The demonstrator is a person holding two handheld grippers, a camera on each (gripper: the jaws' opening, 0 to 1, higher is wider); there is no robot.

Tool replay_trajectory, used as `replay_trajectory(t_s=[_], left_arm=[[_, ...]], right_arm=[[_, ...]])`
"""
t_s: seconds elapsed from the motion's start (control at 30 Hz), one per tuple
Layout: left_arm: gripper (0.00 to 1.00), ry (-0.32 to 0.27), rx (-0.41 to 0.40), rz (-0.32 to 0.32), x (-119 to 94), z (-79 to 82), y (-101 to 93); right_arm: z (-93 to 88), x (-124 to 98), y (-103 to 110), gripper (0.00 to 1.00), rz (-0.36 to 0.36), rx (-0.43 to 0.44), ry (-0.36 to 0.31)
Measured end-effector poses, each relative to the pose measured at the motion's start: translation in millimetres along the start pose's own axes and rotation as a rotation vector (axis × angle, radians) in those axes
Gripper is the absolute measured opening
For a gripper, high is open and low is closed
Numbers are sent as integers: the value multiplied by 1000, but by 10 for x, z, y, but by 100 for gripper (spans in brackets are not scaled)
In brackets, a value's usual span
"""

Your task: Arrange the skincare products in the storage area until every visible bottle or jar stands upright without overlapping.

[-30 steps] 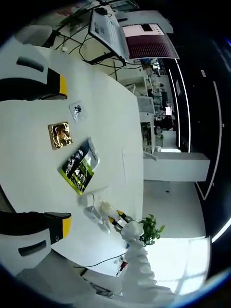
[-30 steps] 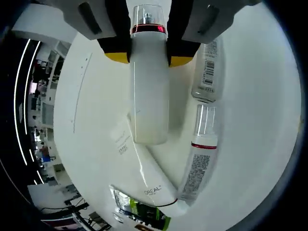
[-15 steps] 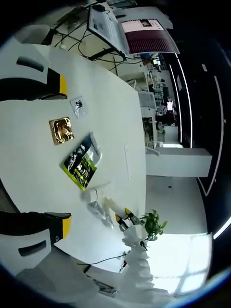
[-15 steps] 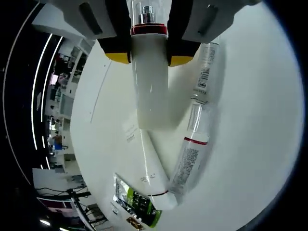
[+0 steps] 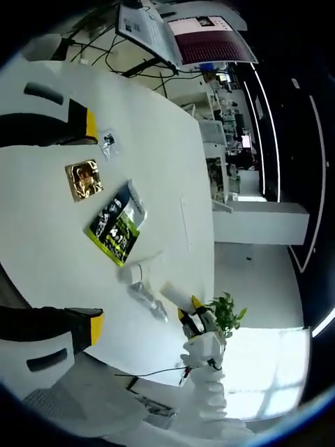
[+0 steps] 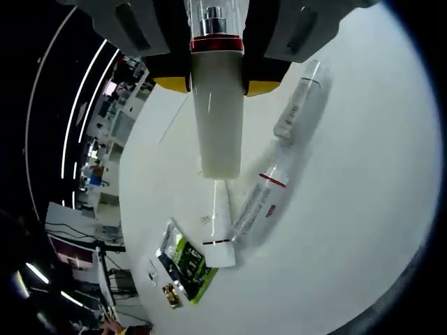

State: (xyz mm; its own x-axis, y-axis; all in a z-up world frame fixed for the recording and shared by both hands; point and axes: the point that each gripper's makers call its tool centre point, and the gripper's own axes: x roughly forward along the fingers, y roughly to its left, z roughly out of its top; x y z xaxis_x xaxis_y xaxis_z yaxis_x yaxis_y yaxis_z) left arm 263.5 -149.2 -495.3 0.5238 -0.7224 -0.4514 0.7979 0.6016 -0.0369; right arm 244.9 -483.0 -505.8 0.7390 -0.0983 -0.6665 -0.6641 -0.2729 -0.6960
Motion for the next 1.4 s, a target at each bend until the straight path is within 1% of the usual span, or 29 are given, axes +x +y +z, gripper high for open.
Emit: replay_trajectory(t_s=[0.07,0.13,0.23,0.27,0.33,0.43,0.5,0.57,0.67,0.77,0.83,0.93,0.97,1.0,1.13,1.2,1.27,1.33,1.4], left_arm=[[91,2,19,-15,26,27,-22],[90,1,39,-32,60,72,-43],[90,-11,92,-58,112,156,-87],[89,-18,94,-68,138,181,-115],[89,-18,96,-82,171,202,-141],[89,-23,122,-120,243,265,-218],[89,-32,124,-141,264,316,-259],[89,-43,124,-168,299,371,-317],[90,-38,146,-208,360,408,-416],[90,-41,146,-243,432,454,-509],[90,-51,146,-254,475,497,-547],[88,-53,161,-277,510,522,-592],[87,-58,162,-289,525,549,-620],[87,-62,162,-300,537,569,-644],[86,-61,193,-334,596,609,-715],[82,-53,208,-362,620,625,-759],[75,-46,222,-407,631,641,-834],[70,-46,228,-422,649,663,-872],[68,-42,246,-443,691,670,-909]], right_arm=[[73,-69,-75,18,-24,-21,-16],[191,-182,-187,18,-54,-48,-37],[308,-286,-299,18,-91,-66,-59],[361,-320,-347,18,-112,-80,-74],[446,-381,-399,18,-126,-63,-93],[616,-468,-483,18,-158,-85,-118],[710,-513,-521,18,-174,-101,-135],[765,-535,-550,18,-181,-103,-143],[887,-580,-614,18,-203,-130,-160],[997,-629,-678,18,-215,-141,-180],[1076,-665,-720,18,-229,-157,-193],[1194,-706,-776,18,-243,-175,-214],[1251,-717,-805,18,-255,-201,-223],[1274,-719,-817,18,-258,-207,-223],[1408,-755,-882,18,-273,-236,-247],[1446,-756,-906,18,-277,-247,-252],[1488,-762,-928,18,-284,-262,-258],[1530,-771,-936,18,-284,-276,-267],[1563,-781,-931,18,-283,-296,-273]])
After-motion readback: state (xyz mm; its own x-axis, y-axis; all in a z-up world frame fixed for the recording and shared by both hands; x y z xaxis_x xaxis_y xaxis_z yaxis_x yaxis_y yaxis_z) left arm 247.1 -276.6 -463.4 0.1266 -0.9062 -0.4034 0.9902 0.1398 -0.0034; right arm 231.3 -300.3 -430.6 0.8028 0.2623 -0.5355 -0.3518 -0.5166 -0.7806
